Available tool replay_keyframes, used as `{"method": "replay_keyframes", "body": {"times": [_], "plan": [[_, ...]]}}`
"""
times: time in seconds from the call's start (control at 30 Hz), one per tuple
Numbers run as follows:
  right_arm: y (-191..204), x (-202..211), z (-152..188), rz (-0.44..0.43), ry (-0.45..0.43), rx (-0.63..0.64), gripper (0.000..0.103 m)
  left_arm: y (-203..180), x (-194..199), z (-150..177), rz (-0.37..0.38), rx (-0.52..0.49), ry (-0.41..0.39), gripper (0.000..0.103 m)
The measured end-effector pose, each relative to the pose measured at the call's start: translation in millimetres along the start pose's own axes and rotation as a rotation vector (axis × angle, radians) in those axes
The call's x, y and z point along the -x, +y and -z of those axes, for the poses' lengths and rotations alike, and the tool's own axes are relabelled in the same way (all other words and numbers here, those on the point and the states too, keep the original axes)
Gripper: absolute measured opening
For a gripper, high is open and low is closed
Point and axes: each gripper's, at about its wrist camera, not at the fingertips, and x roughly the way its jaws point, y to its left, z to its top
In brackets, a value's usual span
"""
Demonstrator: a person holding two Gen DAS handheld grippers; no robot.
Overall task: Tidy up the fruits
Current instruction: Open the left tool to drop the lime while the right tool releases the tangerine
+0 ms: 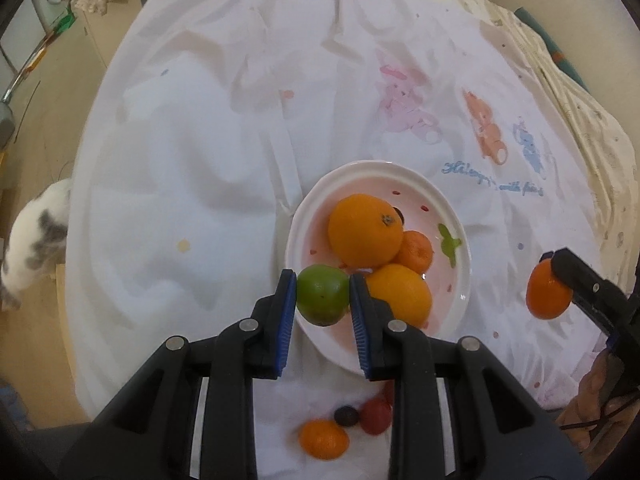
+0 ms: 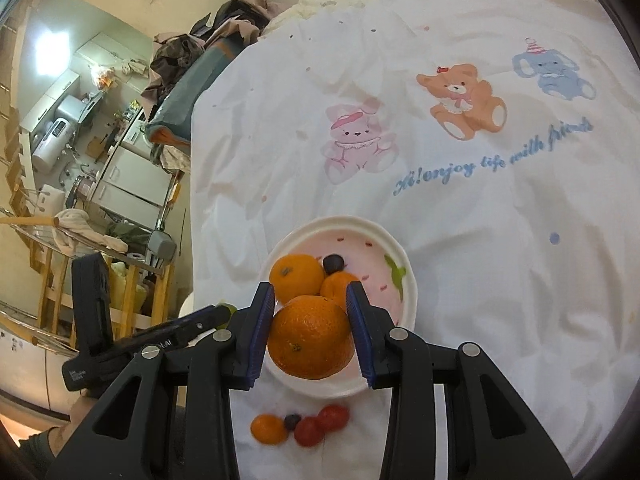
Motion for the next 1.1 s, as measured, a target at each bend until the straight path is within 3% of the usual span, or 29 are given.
{"method": "replay_keyframes", "body": {"times": [0.27, 0.5, 0.67, 0.93, 1.03, 1.1], "plan": [[-15, -41, -19, 0.032, 0.053, 0.008, 0.039, -2, -28, 0, -0.012, -0.018, 0.039, 0.023], [-25, -75, -25, 0.075, 0.083, 0.028, 0.039, -12, -39, 2, -0.037, -0.092, 0.049, 0.024], [-33, -86, -26, 0.117, 0.083, 0.044, 0.039, -19, -40, 2, -0.069, -0.143, 0.023, 0.024], [-34, -86, -24, 0.102, 0.086, 0.032, 0.041, -24, -46, 2, -0.089, -0.167, 0.037, 0.025], [-30, -85, -25, 0.094, 0.075, 0.037, 0.042, -26, -45, 2, -0.116, -0.191, 0.027, 0.034], [-29, -85, -25, 0.084, 0.076, 0.034, 0.045, -25, -44, 2, -0.116, -0.182, 0.021, 0.053]]}}
